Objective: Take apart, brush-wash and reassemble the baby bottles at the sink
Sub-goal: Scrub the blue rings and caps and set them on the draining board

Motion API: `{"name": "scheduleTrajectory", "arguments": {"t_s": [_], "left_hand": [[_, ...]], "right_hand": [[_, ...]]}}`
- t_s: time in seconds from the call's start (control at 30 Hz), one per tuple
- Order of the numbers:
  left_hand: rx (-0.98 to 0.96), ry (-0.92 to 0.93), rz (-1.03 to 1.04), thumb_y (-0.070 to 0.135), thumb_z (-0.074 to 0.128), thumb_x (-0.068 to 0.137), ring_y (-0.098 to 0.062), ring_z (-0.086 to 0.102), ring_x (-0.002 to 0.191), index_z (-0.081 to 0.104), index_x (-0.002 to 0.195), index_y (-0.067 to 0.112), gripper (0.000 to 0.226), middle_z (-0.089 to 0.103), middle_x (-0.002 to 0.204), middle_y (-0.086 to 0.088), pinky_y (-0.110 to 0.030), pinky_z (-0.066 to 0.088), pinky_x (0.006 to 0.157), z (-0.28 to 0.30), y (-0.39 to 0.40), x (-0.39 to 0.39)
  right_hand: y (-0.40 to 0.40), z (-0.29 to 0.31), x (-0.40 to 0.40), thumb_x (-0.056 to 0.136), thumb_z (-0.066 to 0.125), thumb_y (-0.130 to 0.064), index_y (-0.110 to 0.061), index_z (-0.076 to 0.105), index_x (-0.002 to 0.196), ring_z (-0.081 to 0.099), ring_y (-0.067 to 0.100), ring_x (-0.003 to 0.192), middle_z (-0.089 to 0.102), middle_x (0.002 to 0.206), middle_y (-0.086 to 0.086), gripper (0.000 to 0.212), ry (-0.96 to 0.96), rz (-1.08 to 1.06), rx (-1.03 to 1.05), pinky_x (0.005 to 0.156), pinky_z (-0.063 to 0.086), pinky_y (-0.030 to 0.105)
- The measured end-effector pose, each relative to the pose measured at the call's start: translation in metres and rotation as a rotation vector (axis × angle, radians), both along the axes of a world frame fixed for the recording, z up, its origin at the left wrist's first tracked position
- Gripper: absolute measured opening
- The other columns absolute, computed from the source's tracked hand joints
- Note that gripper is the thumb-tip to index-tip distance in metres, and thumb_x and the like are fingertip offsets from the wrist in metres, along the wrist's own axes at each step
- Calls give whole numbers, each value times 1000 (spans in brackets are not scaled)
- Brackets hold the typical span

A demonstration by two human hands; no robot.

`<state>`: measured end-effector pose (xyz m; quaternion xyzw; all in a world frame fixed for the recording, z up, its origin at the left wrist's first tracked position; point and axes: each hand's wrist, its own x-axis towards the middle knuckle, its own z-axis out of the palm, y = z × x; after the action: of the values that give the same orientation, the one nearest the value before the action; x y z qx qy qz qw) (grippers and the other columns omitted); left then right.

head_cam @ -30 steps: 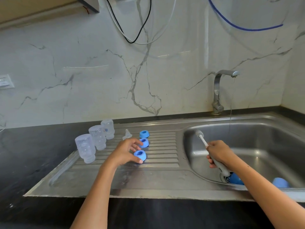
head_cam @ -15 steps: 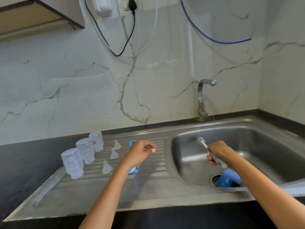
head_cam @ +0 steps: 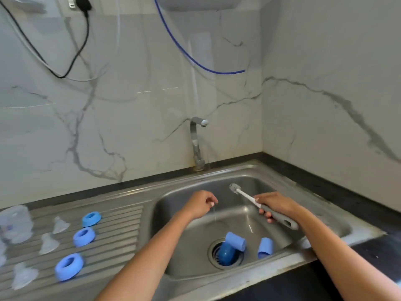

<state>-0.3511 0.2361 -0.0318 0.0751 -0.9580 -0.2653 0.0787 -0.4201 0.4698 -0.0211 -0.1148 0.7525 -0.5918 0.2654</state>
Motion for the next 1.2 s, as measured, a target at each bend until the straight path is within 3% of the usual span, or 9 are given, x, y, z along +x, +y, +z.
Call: {"name": "scheduleTrajectory", "arguments": {"t_s": [0.2,0.27,0.43,0.53,0.77,0.87,1.0,1.13,1.2], "left_hand": [[-134,-179,-34,3,53,93,-23,61,106,66,111,4,23,66,114,-12,-28,46,91,-31,4,-40],[-189,-265,-27,14,64,89,-25,62,105,68,107,2,22,67,111,-13,-31,47,90,-37,1,-49],[-350,-492,14,56,78,67,-25,62,88,61,91,3,61,68,98,-10,-34,51,81,-69,0,-57],[-351,-569,-32,54,76,72,-26,58,92,62,93,2,57,63,98,-11,-28,45,79,-79,16,-52],[-221,-661,26,37,87,65,-16,55,66,46,65,12,47,52,61,2,-24,46,59,-97,32,-52],[-124,-711,53,27,87,66,-16,58,63,51,79,7,43,65,80,-7,-24,51,56,-91,30,-52],[11,-753,121,23,81,75,-22,61,92,49,123,-4,64,63,120,-21,-31,50,79,-73,16,-50],[154,-650,243,19,81,75,-21,61,73,54,104,1,43,65,109,-23,-28,53,69,-38,-4,-39],[345,-573,321,14,78,77,-22,62,68,50,104,1,41,63,96,-19,-33,55,71,-24,-12,-31]], "right_hand": [[-10,-12,-10,100,44,-13,-6,58,118,39,9,37,49,58,7,24,37,71,23,37,38,21],[-10,-17,-14,100,43,-11,-5,58,118,39,10,37,48,59,7,24,69,75,55,36,38,21],[-9,-17,-17,100,43,-10,-3,57,119,39,10,37,47,61,9,25,111,88,108,37,38,21],[-10,-18,-19,101,44,-12,-7,57,121,39,10,36,47,62,8,24,127,83,120,37,37,19],[-12,-21,-21,100,46,-14,-11,59,118,39,11,39,48,60,7,23,136,96,157,36,37,19],[-11,-21,-21,100,46,-14,-11,60,116,39,12,40,48,60,6,22,148,105,162,37,38,20],[-11,-21,-21,100,46,-14,-10,60,116,40,11,39,48,60,7,22,154,111,162,37,39,19],[-11,-19,-19,100,46,-14,-7,58,119,41,10,38,49,61,8,24,149,128,130,37,38,21],[-12,-18,-19,100,46,-13,-7,57,122,41,10,38,49,63,8,26,145,136,111,37,38,21]]}}
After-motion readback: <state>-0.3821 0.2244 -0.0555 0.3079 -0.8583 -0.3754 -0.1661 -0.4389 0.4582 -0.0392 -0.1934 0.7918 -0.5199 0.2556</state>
